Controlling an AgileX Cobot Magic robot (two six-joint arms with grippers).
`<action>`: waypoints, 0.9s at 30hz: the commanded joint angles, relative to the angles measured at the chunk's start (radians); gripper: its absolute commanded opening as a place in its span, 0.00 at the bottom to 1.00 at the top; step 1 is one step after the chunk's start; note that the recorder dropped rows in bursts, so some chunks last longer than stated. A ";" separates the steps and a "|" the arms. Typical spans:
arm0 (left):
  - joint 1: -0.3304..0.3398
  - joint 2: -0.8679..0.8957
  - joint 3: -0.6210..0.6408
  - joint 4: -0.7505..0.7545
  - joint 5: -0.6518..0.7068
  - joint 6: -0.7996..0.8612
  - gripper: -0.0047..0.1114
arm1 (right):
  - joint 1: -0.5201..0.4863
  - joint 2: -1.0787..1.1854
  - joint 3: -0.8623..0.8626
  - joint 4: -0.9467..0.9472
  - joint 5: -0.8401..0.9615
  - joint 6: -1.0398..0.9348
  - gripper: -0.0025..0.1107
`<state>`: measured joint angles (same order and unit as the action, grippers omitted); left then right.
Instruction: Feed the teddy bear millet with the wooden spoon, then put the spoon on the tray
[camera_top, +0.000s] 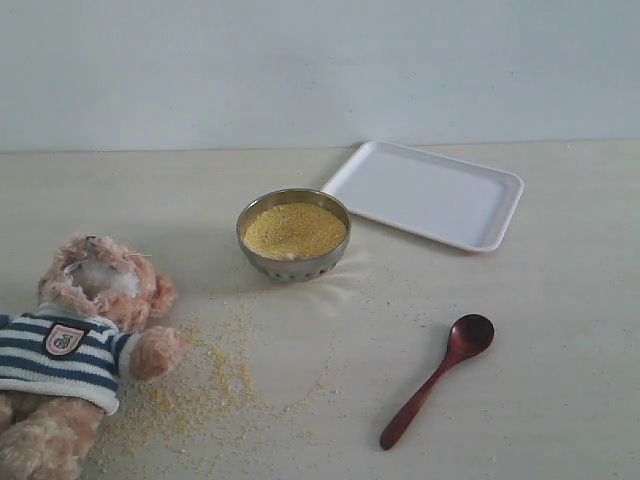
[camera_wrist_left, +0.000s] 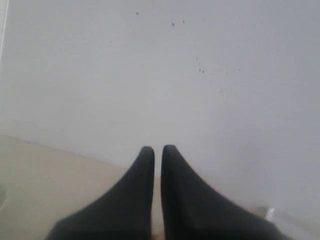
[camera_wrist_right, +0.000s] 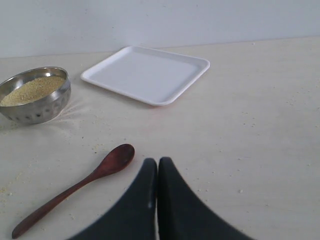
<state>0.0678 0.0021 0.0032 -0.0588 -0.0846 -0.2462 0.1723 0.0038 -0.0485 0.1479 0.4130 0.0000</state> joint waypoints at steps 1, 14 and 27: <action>-0.007 -0.002 -0.003 -0.019 -0.058 -0.120 0.08 | -0.002 -0.004 0.004 0.000 -0.001 0.000 0.02; -0.007 -0.002 -0.115 -0.063 0.259 -0.366 0.08 | -0.001 -0.004 0.004 0.000 -0.002 0.000 0.02; -0.008 0.456 -0.423 -0.190 0.604 0.160 0.08 | 0.028 -0.004 0.004 0.000 -0.002 0.000 0.02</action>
<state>0.0678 0.3465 -0.3730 -0.1937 0.4884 -0.2356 0.1967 0.0038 -0.0485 0.1479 0.4130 0.0000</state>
